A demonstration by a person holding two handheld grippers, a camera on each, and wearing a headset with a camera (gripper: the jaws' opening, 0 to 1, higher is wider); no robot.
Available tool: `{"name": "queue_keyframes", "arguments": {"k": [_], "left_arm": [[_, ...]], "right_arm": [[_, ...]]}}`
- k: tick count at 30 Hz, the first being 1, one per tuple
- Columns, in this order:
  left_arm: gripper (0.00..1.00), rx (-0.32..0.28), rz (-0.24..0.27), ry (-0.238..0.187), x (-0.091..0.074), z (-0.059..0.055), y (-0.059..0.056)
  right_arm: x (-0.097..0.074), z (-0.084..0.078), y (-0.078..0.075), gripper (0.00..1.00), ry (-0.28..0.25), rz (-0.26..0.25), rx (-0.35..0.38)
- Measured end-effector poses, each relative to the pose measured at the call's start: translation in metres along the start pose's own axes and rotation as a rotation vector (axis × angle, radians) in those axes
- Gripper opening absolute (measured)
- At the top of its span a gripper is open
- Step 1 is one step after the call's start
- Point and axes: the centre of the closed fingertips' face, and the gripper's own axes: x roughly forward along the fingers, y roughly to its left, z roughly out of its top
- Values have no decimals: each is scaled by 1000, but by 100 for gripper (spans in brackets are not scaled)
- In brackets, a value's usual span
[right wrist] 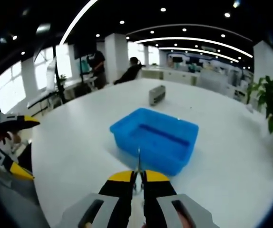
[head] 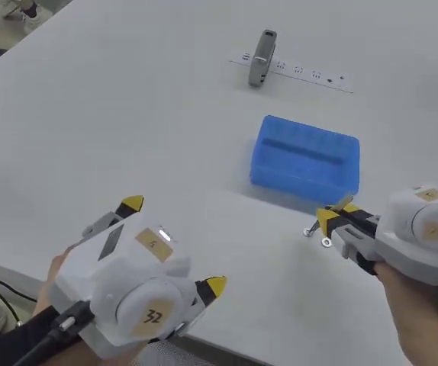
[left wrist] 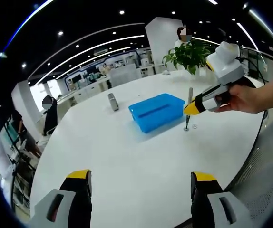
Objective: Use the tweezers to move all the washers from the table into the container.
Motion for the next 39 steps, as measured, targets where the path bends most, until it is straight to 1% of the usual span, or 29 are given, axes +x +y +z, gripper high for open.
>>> {"name": "queue_keyframes", "arguments": {"k": [3, 8, 10, 11, 14, 17, 22, 24, 27, 33, 35, 36, 39], "left_arm": [[87, -4, 0, -1, 0, 0, 0], [87, -2, 0, -1, 0, 0, 0], [87, -2, 1, -2, 0, 0, 0], [87, -2, 1, -3, 0, 1, 0], [87, -3, 1, -4, 0, 1, 0], [87, -2, 3, -5, 0, 1, 0], [87, -4, 4, -10, -1, 2, 0], [87, -4, 6, -10, -1, 2, 1], [87, -8, 10, -10, -1, 2, 2], [87, -6, 8, -12, -1, 2, 1], [87, -6, 9, -10, -1, 1, 1], [87, -8, 9, -12, -1, 2, 2], [87, -11, 18, -18, -2, 3, 3]], "right_arm": [[1, 0, 0, 4, -2, -1, -11], [0, -1, 3, 3, -19, -3, -17], [1, -1, 3, 3, -25, -8, -38], [1, -1, 3, 2, -25, -8, -36], [3, -1, -1, 2, -22, -7, 7], [2, -2, -1, 2, -17, -5, 12], [3, -1, 2, 2, 18, 5, 1], [2, 1, 4, 2, 15, 14, 8], [-3, 12, 7, 2, -6, 23, 14], [-6, 40, 9, 2, -60, 39, 3], [-7, 49, 8, 2, -78, 40, -4], [-8, 56, 9, 2, -89, 39, -9], [-7, 69, 6, 2, -115, 39, -13]]}}
